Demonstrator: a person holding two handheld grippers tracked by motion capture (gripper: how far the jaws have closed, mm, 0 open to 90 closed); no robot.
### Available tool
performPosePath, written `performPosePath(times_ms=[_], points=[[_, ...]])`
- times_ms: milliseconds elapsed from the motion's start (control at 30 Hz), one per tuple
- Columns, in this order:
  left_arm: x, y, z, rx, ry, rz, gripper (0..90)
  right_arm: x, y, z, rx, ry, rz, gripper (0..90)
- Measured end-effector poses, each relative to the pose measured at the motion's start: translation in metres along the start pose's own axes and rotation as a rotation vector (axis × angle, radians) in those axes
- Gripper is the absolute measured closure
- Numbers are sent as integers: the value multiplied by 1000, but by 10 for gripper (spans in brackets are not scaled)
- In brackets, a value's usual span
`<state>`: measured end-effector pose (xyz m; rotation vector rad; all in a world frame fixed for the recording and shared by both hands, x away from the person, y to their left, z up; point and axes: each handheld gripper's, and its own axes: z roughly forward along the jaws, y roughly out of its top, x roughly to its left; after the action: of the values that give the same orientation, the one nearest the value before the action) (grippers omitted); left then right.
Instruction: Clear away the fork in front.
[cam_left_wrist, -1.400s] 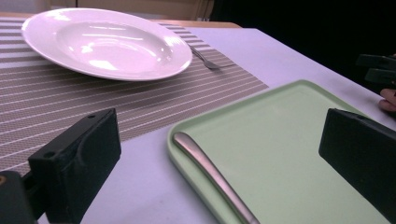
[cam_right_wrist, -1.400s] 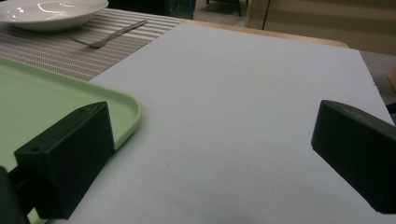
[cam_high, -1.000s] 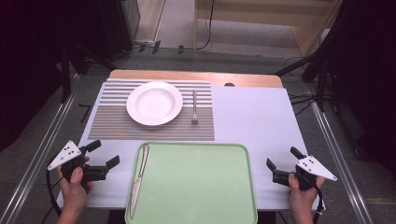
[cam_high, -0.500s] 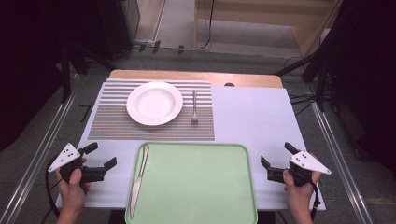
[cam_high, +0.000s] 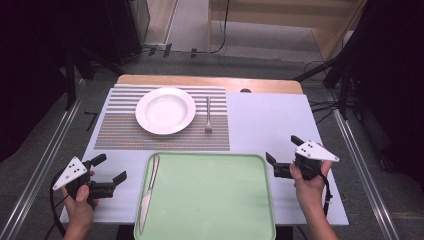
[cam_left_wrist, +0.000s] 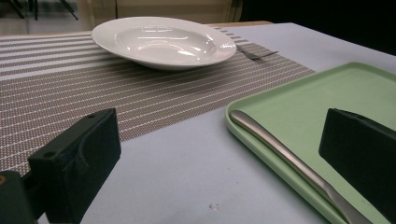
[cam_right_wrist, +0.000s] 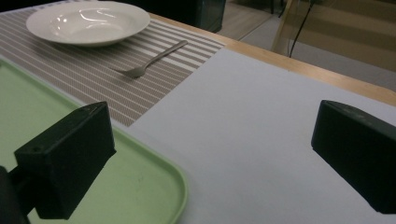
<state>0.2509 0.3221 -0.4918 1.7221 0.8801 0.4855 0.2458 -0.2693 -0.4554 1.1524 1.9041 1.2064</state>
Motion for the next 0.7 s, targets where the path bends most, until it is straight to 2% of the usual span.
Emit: performPosePath(times_ms=[333, 467, 700], points=[[0, 0, 1, -2, 2, -6, 0, 5, 36, 22, 15, 28, -38, 0], [1, 0, 0, -2, -2, -6, 0, 8, 46, 30, 29, 39, -55, 0], [0, 0, 0, -3, -5, -2, 0, 10, 58, 46, 61, 51, -54, 0]])
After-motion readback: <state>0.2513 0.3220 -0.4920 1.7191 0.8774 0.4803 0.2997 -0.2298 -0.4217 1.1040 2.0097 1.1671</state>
